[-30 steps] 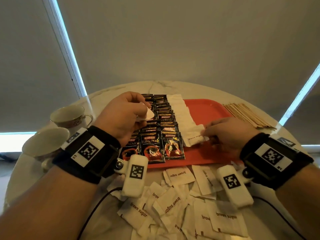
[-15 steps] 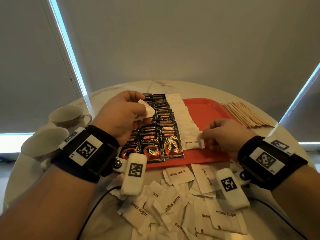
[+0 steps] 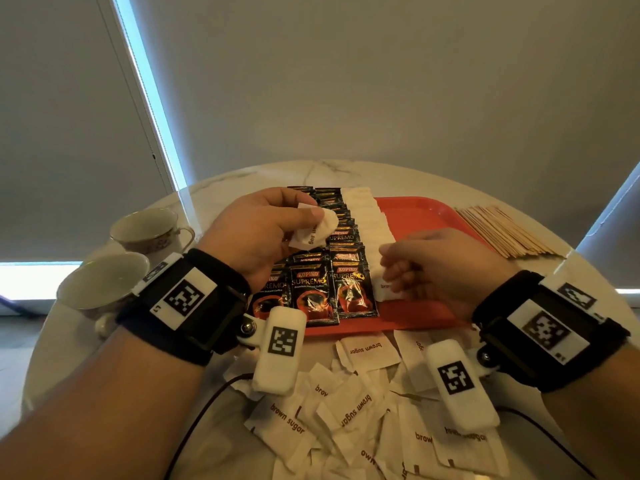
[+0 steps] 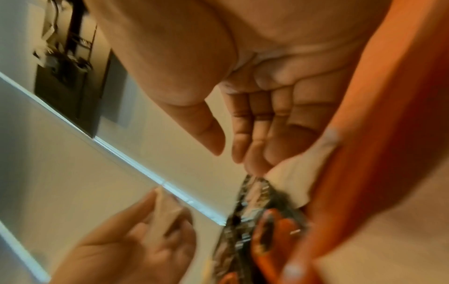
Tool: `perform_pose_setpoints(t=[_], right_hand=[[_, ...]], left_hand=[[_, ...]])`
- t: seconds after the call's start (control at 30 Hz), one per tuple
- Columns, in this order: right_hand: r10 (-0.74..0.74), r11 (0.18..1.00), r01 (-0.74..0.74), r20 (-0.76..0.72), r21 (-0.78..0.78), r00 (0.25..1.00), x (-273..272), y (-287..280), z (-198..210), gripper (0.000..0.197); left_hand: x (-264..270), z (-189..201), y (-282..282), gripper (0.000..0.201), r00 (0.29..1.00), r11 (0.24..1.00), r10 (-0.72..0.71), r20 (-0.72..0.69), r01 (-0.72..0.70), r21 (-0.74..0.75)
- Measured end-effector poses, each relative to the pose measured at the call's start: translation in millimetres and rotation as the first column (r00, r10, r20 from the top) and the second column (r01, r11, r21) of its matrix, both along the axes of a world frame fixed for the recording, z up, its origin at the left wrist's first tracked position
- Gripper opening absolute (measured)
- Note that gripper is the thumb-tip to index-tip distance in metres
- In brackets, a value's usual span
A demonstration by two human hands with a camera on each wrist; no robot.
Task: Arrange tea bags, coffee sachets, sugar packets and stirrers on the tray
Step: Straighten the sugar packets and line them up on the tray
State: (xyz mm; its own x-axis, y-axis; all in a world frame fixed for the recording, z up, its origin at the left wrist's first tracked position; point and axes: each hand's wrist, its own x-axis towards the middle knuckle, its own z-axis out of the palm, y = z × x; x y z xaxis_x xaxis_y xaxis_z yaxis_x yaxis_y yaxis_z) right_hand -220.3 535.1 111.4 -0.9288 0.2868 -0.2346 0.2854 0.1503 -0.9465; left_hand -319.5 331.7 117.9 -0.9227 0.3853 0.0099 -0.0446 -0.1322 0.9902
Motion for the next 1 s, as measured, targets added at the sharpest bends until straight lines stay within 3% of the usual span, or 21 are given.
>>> perform_pose_setpoints(t=[0.1, 0.2, 0.27, 0.4, 0.57, 0.67, 0.8, 1.0], right_hand=[[0.142, 0.976, -0.167, -0.170, -0.142, 0.975, -9.9, -16.9, 7.6, 0.033], [0.189, 0.967, -0.225, -0.258, -0.116, 0.947, -21.3, -31.3, 7.2, 0.027], [0.147, 0.973, -0.193, -0.309, -0.123, 0.940, -25.1, -34.1, 0.9, 0.020], [0.032, 0.950, -0.140, -0.359, -0.280, 0.933, -25.7, -29.0, -10.4, 0.011], [-0.076, 0.931, -0.092, -0.434, -0.353, 0.898, -24.8, -21.7, -10.3, 0.012], [-0.076, 0.927, -0.105, -0.454, -0.361, 0.888, -23.4, -20.3, -9.4, 0.022], [0.036, 0.920, -0.182, -0.385, -0.348, 0.922, -21.0, -23.4, -11.6, 0.038], [-0.009, 0.934, -0.127, -0.379, -0.334, 0.925, -16.4, -13.7, -2.7, 0.018]], left_hand=[[4.7, 0.0, 3.7, 0.005, 1.000, 1.000, -0.014, 0.005, 0.014, 0.018], [6.8, 0.0, 5.7, 0.006, 1.000, 0.998, -0.010, -0.003, 0.010, 0.057], [7.7, 0.0, 5.6, 0.008, 1.000, 0.998, -0.008, -0.021, 0.009, 0.058], [8.4, -2.4, 6.6, 0.019, 0.994, 0.999, -0.033, -0.100, 0.037, 0.038], [11.8, -3.0, 4.8, 0.032, 0.949, 0.976, -0.172, -0.265, 0.128, -0.175], [17.3, 0.1, 3.6, 0.034, 0.928, 0.955, -0.182, -0.326, 0.088, -0.284], [17.5, 3.9, 0.4, 0.040, 0.916, 0.963, -0.125, -0.380, 0.020, -0.267], [19.4, 8.9, -3.0, 0.046, 0.908, 0.974, -0.091, -0.408, -0.005, -0.227]])
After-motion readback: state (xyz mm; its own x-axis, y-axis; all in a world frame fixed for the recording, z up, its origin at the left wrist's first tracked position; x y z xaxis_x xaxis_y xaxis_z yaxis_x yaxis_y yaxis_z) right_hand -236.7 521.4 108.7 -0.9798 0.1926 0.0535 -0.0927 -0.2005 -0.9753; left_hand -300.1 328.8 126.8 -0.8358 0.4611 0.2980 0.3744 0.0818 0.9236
